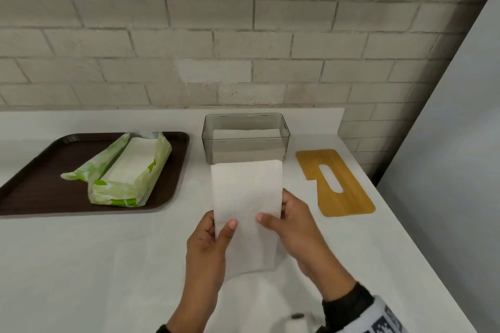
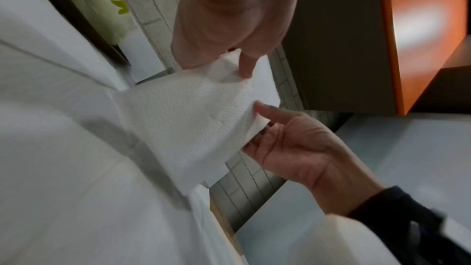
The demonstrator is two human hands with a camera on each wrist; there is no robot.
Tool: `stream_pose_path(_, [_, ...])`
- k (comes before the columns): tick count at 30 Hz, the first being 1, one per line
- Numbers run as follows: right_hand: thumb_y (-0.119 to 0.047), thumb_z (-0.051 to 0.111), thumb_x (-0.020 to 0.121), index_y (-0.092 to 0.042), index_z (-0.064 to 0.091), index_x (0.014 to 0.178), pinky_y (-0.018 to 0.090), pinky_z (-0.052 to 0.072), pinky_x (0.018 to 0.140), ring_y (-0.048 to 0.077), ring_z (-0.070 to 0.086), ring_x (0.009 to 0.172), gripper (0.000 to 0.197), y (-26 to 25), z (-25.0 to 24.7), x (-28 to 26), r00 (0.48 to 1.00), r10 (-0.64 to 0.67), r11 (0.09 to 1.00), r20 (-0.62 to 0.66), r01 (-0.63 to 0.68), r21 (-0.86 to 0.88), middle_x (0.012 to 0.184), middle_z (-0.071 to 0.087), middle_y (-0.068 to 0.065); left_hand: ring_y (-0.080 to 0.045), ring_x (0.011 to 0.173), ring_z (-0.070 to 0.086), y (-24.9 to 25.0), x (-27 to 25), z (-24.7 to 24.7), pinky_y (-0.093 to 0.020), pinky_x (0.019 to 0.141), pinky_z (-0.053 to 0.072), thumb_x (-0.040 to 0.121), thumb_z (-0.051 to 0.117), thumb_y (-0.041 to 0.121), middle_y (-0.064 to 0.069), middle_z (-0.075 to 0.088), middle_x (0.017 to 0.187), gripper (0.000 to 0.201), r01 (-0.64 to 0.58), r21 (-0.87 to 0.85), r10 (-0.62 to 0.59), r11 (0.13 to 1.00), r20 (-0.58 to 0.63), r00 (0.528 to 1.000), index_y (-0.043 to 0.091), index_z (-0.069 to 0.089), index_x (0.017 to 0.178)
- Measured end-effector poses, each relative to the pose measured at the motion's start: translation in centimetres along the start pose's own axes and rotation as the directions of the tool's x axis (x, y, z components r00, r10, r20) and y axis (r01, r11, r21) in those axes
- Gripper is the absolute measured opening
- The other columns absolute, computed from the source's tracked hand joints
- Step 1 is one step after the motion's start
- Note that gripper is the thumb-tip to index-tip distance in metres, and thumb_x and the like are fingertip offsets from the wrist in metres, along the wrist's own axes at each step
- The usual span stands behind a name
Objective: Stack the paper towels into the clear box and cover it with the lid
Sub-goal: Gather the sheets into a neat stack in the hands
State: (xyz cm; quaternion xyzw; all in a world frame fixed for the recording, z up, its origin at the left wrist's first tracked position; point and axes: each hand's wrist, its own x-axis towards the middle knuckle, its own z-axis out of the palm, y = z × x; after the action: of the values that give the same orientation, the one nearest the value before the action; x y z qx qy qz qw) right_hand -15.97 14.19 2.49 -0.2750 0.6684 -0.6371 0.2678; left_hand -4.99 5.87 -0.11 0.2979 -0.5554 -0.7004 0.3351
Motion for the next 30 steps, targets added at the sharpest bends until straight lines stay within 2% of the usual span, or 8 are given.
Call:
stream_pose_path(7, [-0.009,0.059,0.089,-0.037,0.051,0.11,0.024,0.053,0.088,0.006,0.061,0.105,0.036,0.8,0.8,0.5,0.989,-0.12,0.992,-0.085,0.115,-0.056,0.113,0.064,-0.009,-0.01,0.093,0.067,-0.1,0.8,0.5,-0.029,0.079,0.05,0.09,0.047,-0.008,0.013,0.071,0.096,0.044,-0.064,0.089,0.063,0.994,0.008,0.998,0.033,0.059,0.101])
stream_pose_path(10, [-0.008,0.055,0.091,-0.035,0.045,0.111,0.012,0.046,0.084,0.007,0.058,0.108,0.036,2.5,1.0,0.7,0.997,-0.031,0.978,-0.064,0.017,-0.21,0.113,0.059,-0.01,-0.014,0.1,0.064,-1.4,1.2,0.5,-0.036,0.087,0.051,0.086,0.046,-0.011,0.009,0.069,0.103,0.051,0.028,0.16,-0.026,0.987,-0.014,1.0,0.036,0.056,0.105])
stream_pose_path(13, [-0.007,0.05,0.094,-0.026,0.042,0.125,0.013,0.041,0.089,0.008,0.054,0.109,0.038,3.5,1.2,0.7,0.997,0.054,0.949,-0.057,-0.069,-0.308,0.119,0.056,-0.006,-0.019,0.105,0.061,-2.2,1.4,0.6,-0.041,0.095,0.049,0.087,0.046,-0.007,0.003,0.065,0.113,0.049,0.07,0.197,-0.067,0.978,-0.02,0.998,0.035,0.054,0.11])
stream_pose_path(15, [-0.01,0.048,0.095,-0.024,0.038,0.131,0.012,0.041,0.089,0.008,0.052,0.109,0.04,3.3,1.4,0.8,0.997,0.046,0.947,-0.057,-0.061,-0.317,0.122,0.054,-0.006,-0.016,0.104,0.061,-2.0,1.6,0.7,-0.036,0.092,0.05,0.09,0.046,-0.003,0.006,0.064,0.112,0.045,0.064,0.2,-0.064,0.978,-0.008,0.998,0.034,0.052,0.115])
stream_pose_path(19, [-0.012,0.044,0.097,-0.022,0.038,0.132,-0.004,0.038,0.069,0.0,0.048,0.098,0.037,2.4,1.1,1.1,0.997,-0.028,0.931,-0.077,-0.002,-0.365,0.112,0.05,-0.011,-0.008,0.102,0.059,-1.0,2.4,1.1,-0.025,0.084,0.049,0.086,0.039,-0.009,0.011,0.062,0.11,0.052,0.018,0.27,-0.043,0.963,0.087,0.995,0.03,0.051,0.119])
stream_pose_path(22, [-0.009,0.046,0.096,-0.025,0.042,0.127,0.001,0.039,0.074,0.003,0.049,0.103,0.035,1.5,-1.6,1.2,0.98,-0.066,0.947,-0.188,0.003,-0.32,0.114,0.052,-0.01,-0.006,0.092,0.06,-0.2,4.3,1.7,-0.012,0.073,0.046,0.082,0.039,-0.014,0.01,0.065,0.099,0.05,-0.074,0.395,-0.022,0.916,0.234,0.972,0.029,0.059,0.099])
stream_pose_path(25, [-0.002,0.044,0.094,-0.031,0.043,0.123,0.021,0.039,0.086,0.008,0.052,0.107,0.041,0.5,-6.0,0.3,0.934,-0.065,0.977,-0.352,-0.011,-0.211,0.114,0.055,-0.012,-0.011,0.089,0.056,-0.5,8.0,2.8,-0.003,0.069,0.039,0.08,0.04,-0.015,0.008,0.061,0.093,0.046,-0.295,0.574,-0.008,0.764,0.465,0.885,0.025,0.058,0.093])
stream_pose_path(30, [0.006,0.039,0.088,-0.019,0.055,0.123,0.034,0.042,0.085,0.023,0.057,0.109,0.046,1.4,-13.4,-3.0,0.792,0.043,0.993,-0.61,-0.101,-0.06,0.113,0.063,-0.002,-0.016,0.116,0.048,-2.9,14.0,7.2,-0.021,0.094,0.036,0.091,0.055,0.008,0.0,0.056,0.124,0.033,-0.765,0.596,-0.267,0.243,0.8,0.538,0.015,0.056,0.123])
